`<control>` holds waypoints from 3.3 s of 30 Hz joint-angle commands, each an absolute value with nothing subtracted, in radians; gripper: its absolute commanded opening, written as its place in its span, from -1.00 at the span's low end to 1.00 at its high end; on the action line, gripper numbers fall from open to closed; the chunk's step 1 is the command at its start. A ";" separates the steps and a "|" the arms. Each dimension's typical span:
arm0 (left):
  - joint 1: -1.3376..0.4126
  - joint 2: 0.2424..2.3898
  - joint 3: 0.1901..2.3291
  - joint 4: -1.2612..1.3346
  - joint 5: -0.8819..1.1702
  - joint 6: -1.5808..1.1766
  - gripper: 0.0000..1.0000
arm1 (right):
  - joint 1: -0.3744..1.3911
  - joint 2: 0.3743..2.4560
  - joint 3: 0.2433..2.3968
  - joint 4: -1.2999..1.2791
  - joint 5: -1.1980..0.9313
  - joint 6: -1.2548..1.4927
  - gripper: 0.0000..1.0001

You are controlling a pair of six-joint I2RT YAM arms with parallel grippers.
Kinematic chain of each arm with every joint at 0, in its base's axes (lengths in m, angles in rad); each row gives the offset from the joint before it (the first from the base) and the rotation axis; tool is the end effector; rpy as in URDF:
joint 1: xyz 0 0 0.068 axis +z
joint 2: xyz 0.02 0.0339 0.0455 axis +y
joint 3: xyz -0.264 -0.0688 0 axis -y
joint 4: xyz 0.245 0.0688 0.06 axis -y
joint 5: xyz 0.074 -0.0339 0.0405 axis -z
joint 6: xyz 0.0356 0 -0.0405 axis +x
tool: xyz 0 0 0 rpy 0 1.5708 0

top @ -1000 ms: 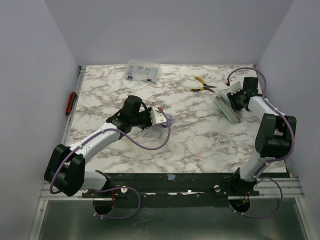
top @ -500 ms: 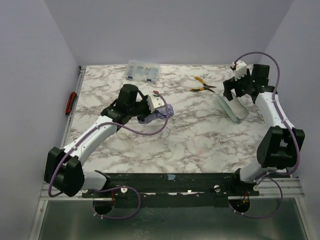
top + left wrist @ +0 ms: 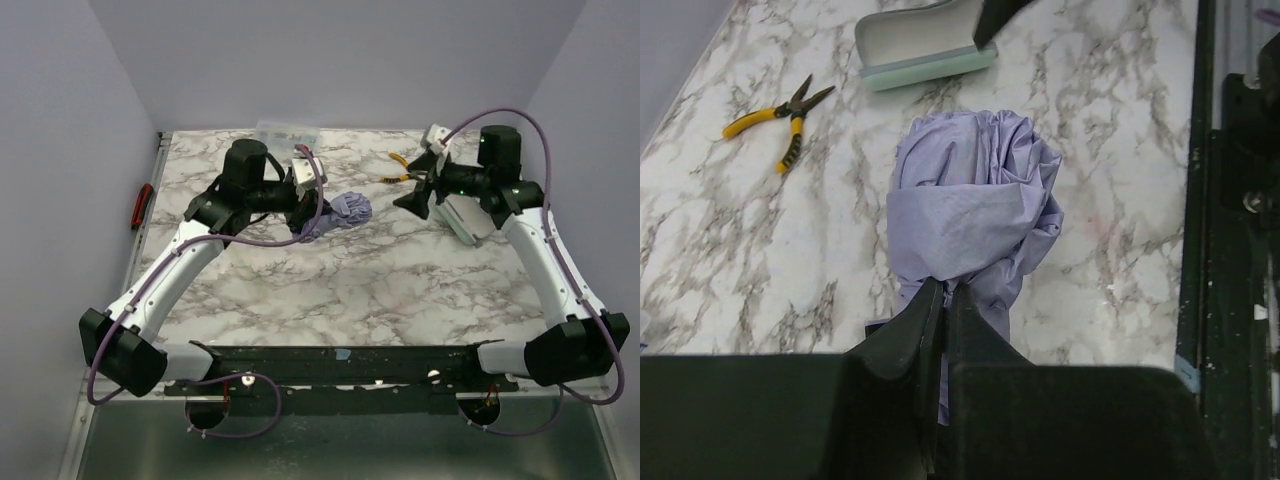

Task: Open the umbrella

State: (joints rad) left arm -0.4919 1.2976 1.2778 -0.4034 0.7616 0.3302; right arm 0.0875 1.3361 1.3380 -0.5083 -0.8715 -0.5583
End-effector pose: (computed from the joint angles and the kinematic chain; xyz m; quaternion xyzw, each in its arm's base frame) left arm 0.2404 -0.1567 0.3819 0.4965 0.6341 -0.3518 0.4771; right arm 0.2848 0.0523 0.3837 -0.4510 0.6728 0.2464 0.5322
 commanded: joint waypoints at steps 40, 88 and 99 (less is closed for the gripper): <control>-0.495 1.162 1.250 -0.573 0.848 0.533 0.97 | 0.549 1.221 1.209 -0.535 -0.772 -0.600 -0.99; -0.626 1.270 1.402 -0.591 0.854 0.428 -1.00 | 0.649 1.344 1.430 -0.855 -0.663 -0.725 0.23; -0.450 1.137 1.311 -0.715 0.864 0.491 0.86 | 0.604 1.229 1.368 -0.812 -0.735 -0.628 -0.99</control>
